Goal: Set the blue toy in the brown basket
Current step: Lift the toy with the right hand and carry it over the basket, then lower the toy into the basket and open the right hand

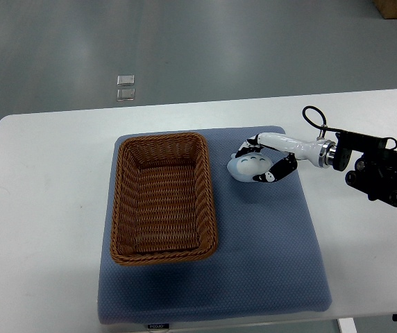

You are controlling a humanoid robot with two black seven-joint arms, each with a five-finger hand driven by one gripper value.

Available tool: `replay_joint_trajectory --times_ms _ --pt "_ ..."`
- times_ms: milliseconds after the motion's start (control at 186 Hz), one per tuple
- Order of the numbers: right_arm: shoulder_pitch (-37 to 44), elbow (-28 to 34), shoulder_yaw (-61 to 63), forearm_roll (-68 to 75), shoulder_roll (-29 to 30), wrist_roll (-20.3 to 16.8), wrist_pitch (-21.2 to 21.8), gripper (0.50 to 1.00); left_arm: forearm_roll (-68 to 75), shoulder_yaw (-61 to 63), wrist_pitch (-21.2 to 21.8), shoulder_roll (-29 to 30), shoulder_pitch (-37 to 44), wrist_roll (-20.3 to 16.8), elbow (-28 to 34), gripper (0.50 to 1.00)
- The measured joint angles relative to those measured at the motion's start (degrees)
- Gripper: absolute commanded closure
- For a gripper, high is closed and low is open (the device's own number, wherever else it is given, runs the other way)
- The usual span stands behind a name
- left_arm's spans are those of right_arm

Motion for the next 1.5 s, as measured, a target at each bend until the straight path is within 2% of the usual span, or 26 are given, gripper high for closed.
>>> replay_joint_trajectory --times_ms 65,189,463,604,717,889,1072,1444,1498 --pt "0.0 0.0 0.0 0.0 0.0 -0.4 -0.4 0.94 0.0 0.0 0.0 0.0 0.0 0.0 0.0 0.5" --pt "1.1 0.2 0.2 0.0 0.4 -0.6 -1.3 0.942 0.0 0.0 0.0 0.0 0.0 0.0 0.0 0.5" --pt "9.5 2.0 0.9 2.0 0.0 -0.6 -1.3 0.934 0.0 -0.1 0.0 0.0 0.0 0.0 0.0 0.5" --pt "14.2 2.8 0.4 2.3 1.7 -0.6 -0.2 0.928 0.0 -0.1 0.0 0.0 0.0 0.0 0.0 0.5" --pt "16.9 3.0 -0.7 2.3 6.0 -0.5 1.4 0.92 0.0 -0.1 0.0 0.0 0.0 0.0 0.0 0.5" --pt "21.2 2.8 -6.1 2.4 14.1 -0.4 1.9 0.893 0.0 -0.1 0.0 0.0 0.0 0.0 -0.1 0.5" --pt "22.1 1.3 -10.3 2.5 20.2 -0.5 1.9 0.85 0.0 0.0 0.0 0.0 0.0 0.0 -0.1 0.5" --pt "21.4 -1.3 -15.4 2.2 21.5 -0.6 1.4 0.744 0.1 0.1 0.0 0.0 0.0 0.0 -0.2 0.5" --pt "21.4 -1.4 -15.8 2.2 21.5 -0.6 1.3 0.705 0.1 0.1 0.0 0.0 0.0 0.0 -0.2 0.5"
